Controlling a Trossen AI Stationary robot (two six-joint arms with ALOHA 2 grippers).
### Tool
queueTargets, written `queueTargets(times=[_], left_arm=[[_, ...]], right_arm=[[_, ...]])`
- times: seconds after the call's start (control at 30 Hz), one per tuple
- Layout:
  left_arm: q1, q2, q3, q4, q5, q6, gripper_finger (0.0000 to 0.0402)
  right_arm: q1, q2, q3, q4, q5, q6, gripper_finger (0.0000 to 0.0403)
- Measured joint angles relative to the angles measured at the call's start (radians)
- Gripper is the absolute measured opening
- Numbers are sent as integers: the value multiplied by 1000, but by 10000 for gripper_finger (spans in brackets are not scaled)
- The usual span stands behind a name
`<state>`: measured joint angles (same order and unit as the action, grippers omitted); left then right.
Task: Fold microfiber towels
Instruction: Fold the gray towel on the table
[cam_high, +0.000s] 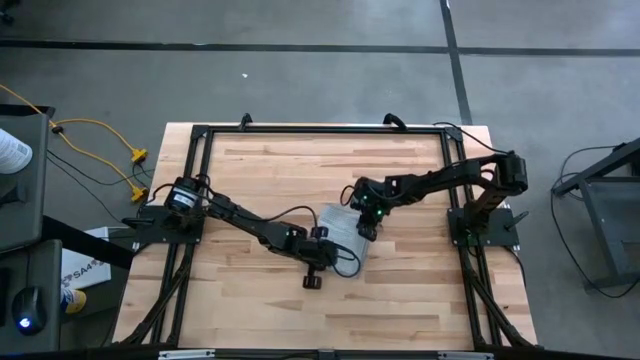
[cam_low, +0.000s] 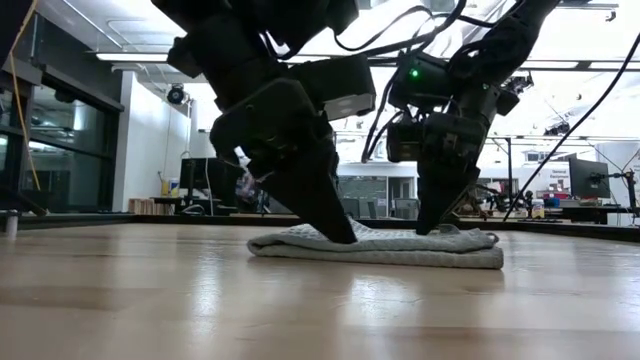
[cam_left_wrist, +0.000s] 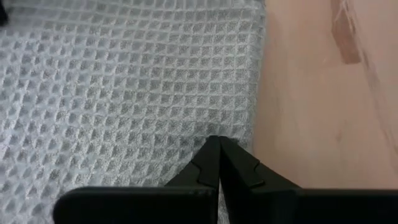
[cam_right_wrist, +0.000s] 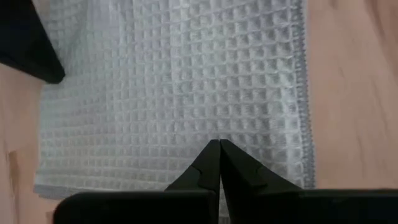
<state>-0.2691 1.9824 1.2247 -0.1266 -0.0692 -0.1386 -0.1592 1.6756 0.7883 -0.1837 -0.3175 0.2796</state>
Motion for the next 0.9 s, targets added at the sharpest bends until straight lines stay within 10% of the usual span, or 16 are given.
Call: queueTargets(times=[0.9], left_arm=[[1, 34, 0, 87, 11, 12, 0]], right_arm=[[-32, 0, 0, -53, 5, -68, 3]])
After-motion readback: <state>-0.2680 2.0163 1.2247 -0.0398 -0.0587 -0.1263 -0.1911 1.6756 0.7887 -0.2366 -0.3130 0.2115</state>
